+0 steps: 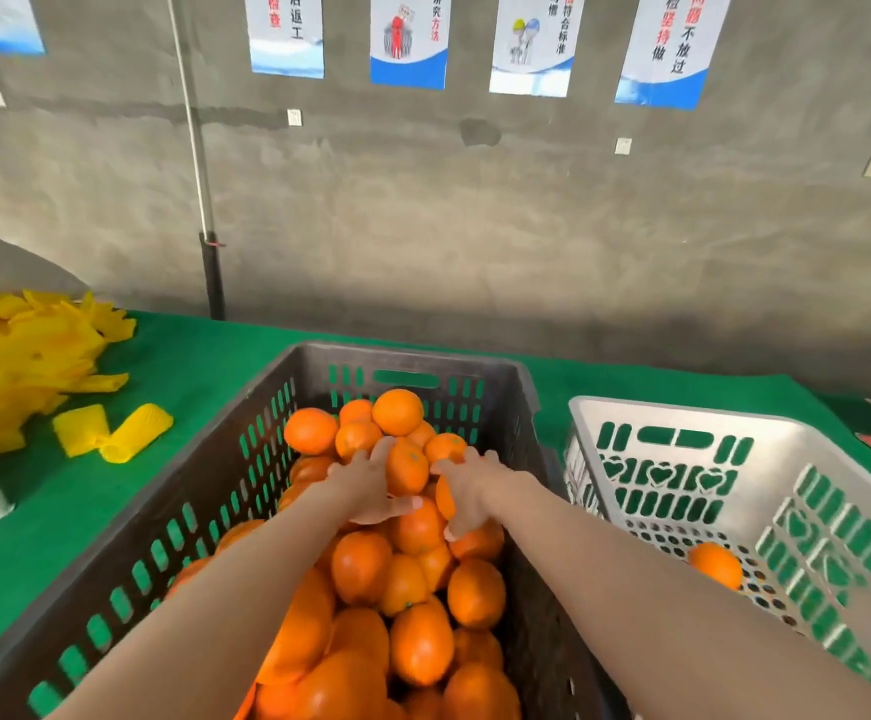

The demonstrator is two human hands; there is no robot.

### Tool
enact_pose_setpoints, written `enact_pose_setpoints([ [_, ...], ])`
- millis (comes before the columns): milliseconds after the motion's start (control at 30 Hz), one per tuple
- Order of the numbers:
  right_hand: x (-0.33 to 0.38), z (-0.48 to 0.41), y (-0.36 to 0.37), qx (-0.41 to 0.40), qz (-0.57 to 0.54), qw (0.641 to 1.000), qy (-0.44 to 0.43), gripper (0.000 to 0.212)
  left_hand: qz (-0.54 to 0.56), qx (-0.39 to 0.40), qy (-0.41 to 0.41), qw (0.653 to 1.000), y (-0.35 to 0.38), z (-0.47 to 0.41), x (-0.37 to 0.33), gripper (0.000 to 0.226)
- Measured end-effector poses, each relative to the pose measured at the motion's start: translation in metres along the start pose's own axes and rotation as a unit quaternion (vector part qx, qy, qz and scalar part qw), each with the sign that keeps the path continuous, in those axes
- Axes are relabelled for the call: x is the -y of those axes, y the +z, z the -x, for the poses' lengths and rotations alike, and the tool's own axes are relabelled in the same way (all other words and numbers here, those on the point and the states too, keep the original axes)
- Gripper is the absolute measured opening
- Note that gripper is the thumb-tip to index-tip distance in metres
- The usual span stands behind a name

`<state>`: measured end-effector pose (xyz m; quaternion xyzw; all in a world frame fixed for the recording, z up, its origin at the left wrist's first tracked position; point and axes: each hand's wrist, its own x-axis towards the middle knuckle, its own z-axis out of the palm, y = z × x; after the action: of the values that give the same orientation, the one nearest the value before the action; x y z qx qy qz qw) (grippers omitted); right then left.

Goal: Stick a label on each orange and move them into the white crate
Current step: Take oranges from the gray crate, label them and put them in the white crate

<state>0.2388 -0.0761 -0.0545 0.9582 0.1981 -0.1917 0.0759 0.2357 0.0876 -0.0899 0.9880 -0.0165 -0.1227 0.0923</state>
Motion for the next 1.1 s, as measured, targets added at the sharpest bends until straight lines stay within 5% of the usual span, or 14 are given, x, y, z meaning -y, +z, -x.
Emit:
enact_pose_setpoints([
  [200, 0.011, 0.01, 0.002, -0.057, 0.078, 0.994, -0.054, 0.075, 0.017, -0.092, 0.036, 0.995, 0.002, 0.005, 0.009, 0.08],
  [300, 0.015, 0.027, -0.002, -0.042, -0.017, 0.995, -0.091, 0.062, 0.048, -0.055, 0.062, 0.995, -0.019, 0.019, 0.012, 0.078],
  [400, 0.018, 0.056, -0.01, -0.111, -0.145, 0.974, -0.134, 0.045, 0.105, -0.024, 0.046, 0.993, -0.045, 0.048, 0.015, 0.075],
  [567, 0.006, 0.119, -0.026, -0.135, -0.255, 0.944, -0.16, 0.045, 0.117, 0.088, 0.066, 0.987, -0.031, 0.116, -0.005, 0.075],
  [733, -0.005, 0.165, -0.018, -0.088, -0.466, 0.869, -0.141, 0.03, 0.054, 0.129, 0.15, 0.979, -0.022, 0.164, -0.054, 0.052],
  [867, -0.007, 0.194, -0.001, -0.022, -0.638, 0.761, -0.117, 0.018, 0.232, 0.126, 0.122, 0.957, -0.032, 0.187, -0.077, 0.032],
  [967, -0.005, 0.214, 0.013, -0.06, -0.638, 0.758, -0.122, 0.029, 0.481, 0.05, 0.022, 0.875, -0.031, 0.213, -0.091, 0.034],
  [1100, -0.002, 0.249, 0.03, -0.156, -0.605, 0.771, -0.123, 0.039, 0.627, 0.057, 0.059, 0.775, -0.017, 0.26, -0.112, 0.044],
])
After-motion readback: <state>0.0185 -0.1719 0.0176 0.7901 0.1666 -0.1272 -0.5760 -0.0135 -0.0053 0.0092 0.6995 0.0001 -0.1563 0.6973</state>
